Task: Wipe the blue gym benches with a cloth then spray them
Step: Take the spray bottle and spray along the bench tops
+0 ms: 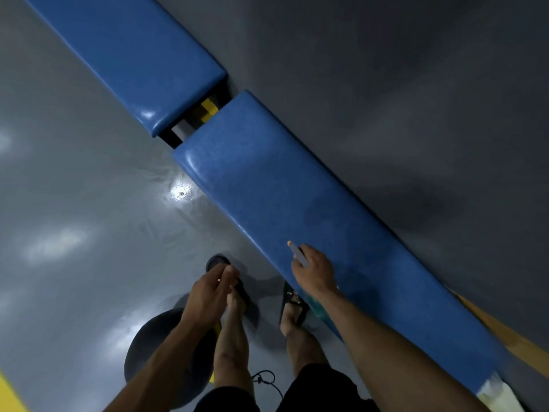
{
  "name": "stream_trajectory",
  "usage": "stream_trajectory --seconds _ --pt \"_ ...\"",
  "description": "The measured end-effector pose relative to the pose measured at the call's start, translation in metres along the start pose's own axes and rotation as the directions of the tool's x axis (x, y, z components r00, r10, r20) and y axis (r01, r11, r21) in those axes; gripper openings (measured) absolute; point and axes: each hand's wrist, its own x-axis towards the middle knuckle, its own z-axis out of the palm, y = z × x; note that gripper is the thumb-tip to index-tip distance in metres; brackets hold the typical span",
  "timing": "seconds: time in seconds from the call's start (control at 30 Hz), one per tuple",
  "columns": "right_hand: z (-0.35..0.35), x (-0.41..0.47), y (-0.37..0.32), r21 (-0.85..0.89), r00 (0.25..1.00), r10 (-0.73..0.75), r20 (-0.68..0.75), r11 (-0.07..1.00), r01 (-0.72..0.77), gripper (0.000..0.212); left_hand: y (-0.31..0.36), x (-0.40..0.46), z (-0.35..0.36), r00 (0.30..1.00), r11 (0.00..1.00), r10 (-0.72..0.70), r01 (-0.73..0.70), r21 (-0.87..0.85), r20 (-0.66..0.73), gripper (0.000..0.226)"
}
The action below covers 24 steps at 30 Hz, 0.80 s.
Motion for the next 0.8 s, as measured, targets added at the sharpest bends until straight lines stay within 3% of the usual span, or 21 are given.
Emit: stream_trajectory --seconds 0.17,0.27,0.5,0.67,0.8 --pt "-0.033 0.030 0.001 0.127 0.985 0.129 -0.114 0.985 -0.115 0.012 -0.004 0.026 -0.024 0.997 0.999 0.043 -0.044 0.025 0.060 0.031" --pt "-0.053 0.048 -0.002 0.181 0.969 0.179 -0.169 0.972 -0.148 0.014 -0.001 0.039 -0.042 0.996 0.998 0.062 -0.064 0.025 0.071 0.047" --pt "-0.069 0.073 -0.031 0.075 0.910 0.298 -0.289 0.954 -0.289 0.014 -0.006 0.066 -0.079 0.991 0.997 0.073 -0.076 0.024 0.109 0.052" --pt "-0.025 0.056 -0.067 0.079 0.968 0.195 -0.160 0.980 -0.184 0.007 -0.007 0.079 -0.101 0.990 0.998 0.063 -0.064 0.011 0.124 0.056" --pt "0.024 0.042 -0.100 0.094 0.997 0.062 -0.046 0.994 -0.057 0.013 -0.009 0.089 -0.123 0.991 0.997 0.073 -0.073 -0.007 0.110 0.052"
